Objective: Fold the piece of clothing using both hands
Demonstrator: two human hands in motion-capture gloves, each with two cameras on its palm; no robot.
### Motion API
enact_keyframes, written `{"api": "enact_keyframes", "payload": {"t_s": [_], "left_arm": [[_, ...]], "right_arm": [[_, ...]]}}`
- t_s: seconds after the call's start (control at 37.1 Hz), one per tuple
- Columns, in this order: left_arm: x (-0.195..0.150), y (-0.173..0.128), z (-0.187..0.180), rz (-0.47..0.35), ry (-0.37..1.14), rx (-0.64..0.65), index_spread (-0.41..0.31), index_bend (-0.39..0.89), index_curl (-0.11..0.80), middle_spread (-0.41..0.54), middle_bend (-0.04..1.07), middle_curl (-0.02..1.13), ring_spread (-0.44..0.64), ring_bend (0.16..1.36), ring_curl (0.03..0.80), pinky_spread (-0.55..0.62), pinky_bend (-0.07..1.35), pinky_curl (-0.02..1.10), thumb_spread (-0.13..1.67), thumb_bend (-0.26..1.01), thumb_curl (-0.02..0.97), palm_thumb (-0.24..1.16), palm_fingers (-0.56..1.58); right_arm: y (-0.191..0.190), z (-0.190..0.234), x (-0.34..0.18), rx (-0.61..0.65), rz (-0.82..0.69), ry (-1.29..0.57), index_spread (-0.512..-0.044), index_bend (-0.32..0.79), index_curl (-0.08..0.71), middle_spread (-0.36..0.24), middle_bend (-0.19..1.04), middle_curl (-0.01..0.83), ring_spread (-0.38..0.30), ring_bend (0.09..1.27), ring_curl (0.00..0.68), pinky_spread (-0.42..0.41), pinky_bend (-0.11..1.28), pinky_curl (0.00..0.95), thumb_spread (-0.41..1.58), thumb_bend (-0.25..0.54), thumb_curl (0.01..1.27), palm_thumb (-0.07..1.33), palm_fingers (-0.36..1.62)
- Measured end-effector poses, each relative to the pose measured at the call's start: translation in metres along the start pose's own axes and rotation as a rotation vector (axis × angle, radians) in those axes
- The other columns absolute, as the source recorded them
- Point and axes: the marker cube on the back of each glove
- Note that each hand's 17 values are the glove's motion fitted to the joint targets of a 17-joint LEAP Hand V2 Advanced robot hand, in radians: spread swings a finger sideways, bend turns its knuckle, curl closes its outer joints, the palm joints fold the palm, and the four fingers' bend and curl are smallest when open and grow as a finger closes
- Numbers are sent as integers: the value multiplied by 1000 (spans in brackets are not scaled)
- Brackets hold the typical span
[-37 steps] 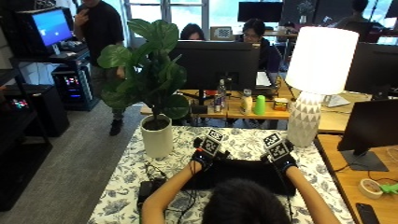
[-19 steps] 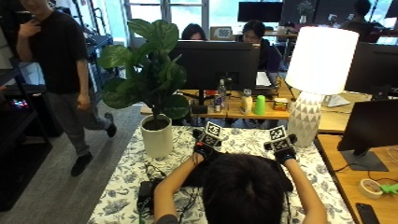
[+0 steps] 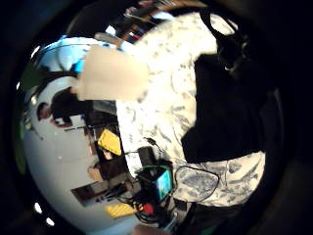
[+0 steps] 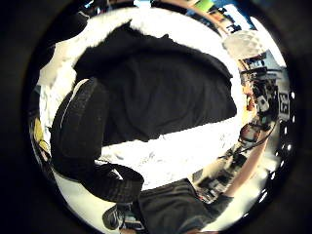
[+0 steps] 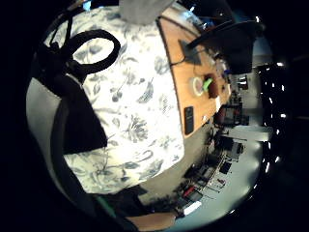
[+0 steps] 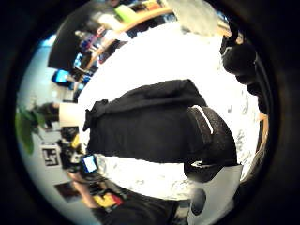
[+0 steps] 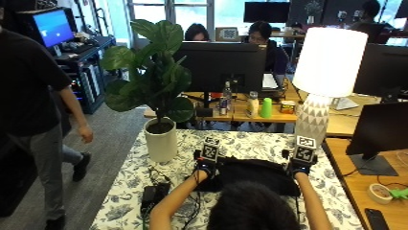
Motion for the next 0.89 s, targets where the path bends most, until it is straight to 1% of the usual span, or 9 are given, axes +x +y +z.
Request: {"api": "enact_keyframes", "payload": {"t_s": [0.08, 0.19, 0.24, 0.3, 0.4, 0.49, 0.67, 0.75, 0.89], "left_arm": [[9, 5, 26, 5, 60, -180, -82, 182, 330, 32, 133, 281, -65, 565, 391, -50, 542, 390, 1394, -20, 184, 336, 493], [17, 9, 54, 16, 90, -359, -53, 140, 330, 70, 118, 280, -5, 564, 404, 23, 547, 403, 1374, -37, 170, 269, 339], [21, 8, 67, 18, 77, -397, -40, 120, 323, 97, 107, 273, 27, 576, 410, 59, 576, 414, 1356, -39, 164, 236, 290], [24, 8, 77, 7, 45, -416, -8, 51, 294, 149, 93, 261, 87, 594, 414, 122, 643, 428, 1318, -59, 152, 164, 171], [28, 9, 81, -28, -1, -432, 18, 32, 252, 204, 127, 249, 166, 603, 408, 188, 742, 441, 1267, -50, 146, 94, 47], [28, 5, 80, -36, -8, -415, 37, 55, 230, 224, 156, 245, 205, 629, 392, 205, 769, 431, 1265, -40, 139, 52, 73], [29, 16, 77, -20, -14, -534, 63, 81, 200, 259, 176, 253, 263, 676, 388, 232, 807, 424, 1258, -20, 139, 16, 59], [28, 11, 74, -8, 2, -508, 73, 87, 193, 270, 182, 259, 285, 688, 385, 241, 816, 419, 1266, -15, 141, 10, 56], [19, 10, 56, -14, 60, -515, 71, 115, 192, 266, 187, 270, 281, 708, 384, 235, 812, 407, 1259, -6, 152, 25, 100]], "right_arm": [[50, -1, -12, -118, 44, -25, -270, 71, 286, -136, 255, 455, -170, 491, 410, -188, 559, 387, 1186, -25, 283, 853, 1037], [66, 20, -20, -201, 99, 16, -267, 57, 272, -110, 214, 448, -135, 469, 416, -125, 569, 396, 1182, -38, 277, 803, 886], [67, 34, -22, -217, 126, 52, -261, 48, 260, -93, 176, 439, -109, 457, 415, -88, 587, 401, 1179, -44, 273, 769, 784], [66, 50, -22, -233, 180, 87, -252, 9, 244, -39, 83, 406, -45, 457, 429, -15, 690, 438, 1168, -82, 250, 662, 549], [75, 67, -25, -339, 270, 83, -239, 11, 199, 17, 114, 372, 5, 493, 416, 43, 763, 429, 1157, -57, 239, 591, 502], [82, 71, -28, -403, 302, 64, -224, 19, 172, 34, 180, 371, 28, 520, 400, 63, 770, 413, 1199, -16, 242, 610, 525], [73, 73, -34, -222, 243, 25, -211, 60, 156, -11, 283, 405, -37, 559, 402, 23, 703, 383, 1244, 5, 253, 667, 637], [67, 71, -41, -128, 192, 16, -209, 43, 145, -38, 324, 424, -92, 598, 412, -56, 722, 386, 1268, 37, 266, 740, 768], [61, 66, -50, -109, 74, -59, -202, 60, 144, -70, 329, 442, -144, 646, 437, -170, 765, 402, 1297, 99, 298, 873, 922]]}}
